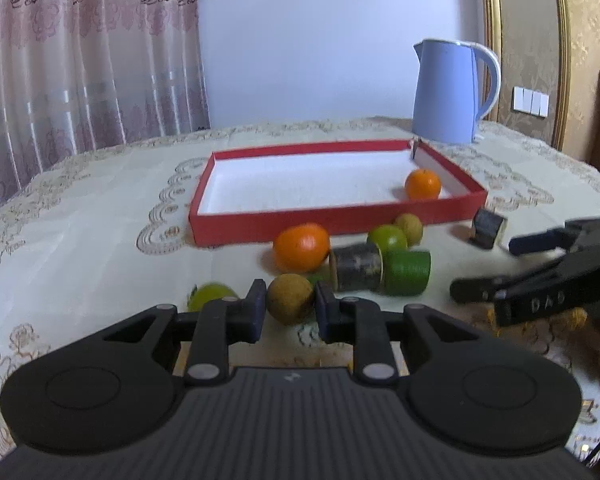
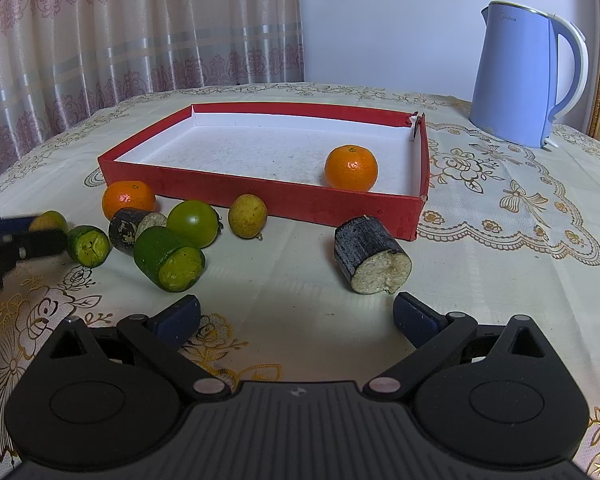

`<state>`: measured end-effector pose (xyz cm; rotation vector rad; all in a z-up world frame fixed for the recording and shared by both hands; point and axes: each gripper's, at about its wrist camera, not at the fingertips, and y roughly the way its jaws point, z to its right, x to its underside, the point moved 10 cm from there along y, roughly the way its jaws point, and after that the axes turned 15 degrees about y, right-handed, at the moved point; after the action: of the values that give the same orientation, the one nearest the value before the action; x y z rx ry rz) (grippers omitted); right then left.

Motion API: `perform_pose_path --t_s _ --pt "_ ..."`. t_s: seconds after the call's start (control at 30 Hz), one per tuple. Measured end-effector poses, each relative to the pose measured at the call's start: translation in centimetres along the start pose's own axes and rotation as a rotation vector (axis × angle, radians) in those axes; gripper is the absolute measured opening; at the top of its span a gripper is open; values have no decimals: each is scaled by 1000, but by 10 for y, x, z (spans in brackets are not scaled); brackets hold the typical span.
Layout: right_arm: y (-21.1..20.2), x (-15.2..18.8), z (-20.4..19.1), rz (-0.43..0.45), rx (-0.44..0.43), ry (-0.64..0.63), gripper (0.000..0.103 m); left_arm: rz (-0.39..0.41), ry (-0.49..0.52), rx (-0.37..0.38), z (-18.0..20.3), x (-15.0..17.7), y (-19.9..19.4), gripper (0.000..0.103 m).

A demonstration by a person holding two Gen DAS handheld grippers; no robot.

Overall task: Organize fruits
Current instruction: 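Carry the lemon into the tray and open the left gripper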

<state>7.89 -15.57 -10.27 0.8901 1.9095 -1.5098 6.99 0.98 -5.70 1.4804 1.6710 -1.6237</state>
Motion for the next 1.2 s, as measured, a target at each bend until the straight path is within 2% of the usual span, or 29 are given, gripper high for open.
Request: perform_pose_path --t_s 0.23,0.43,0.67,0.83,1.2 --pt "0 0 0 0 0 0 103 43 -10 1 -13 -32 16 23" --pt "0 0 0 0 0 -1 103 39 -23 -16 -27 -60 54 23" --pt "0 0 0 0 1 -2 103 -28 -48 -42 -45 -74 111 23" --pt "0 0 0 0 2 -3 103 -116 -73 -19 -54 -68 149 23" --pt "0 1 0 0 5 -6 103 -238 -51 -55 -61 -60 179 23"
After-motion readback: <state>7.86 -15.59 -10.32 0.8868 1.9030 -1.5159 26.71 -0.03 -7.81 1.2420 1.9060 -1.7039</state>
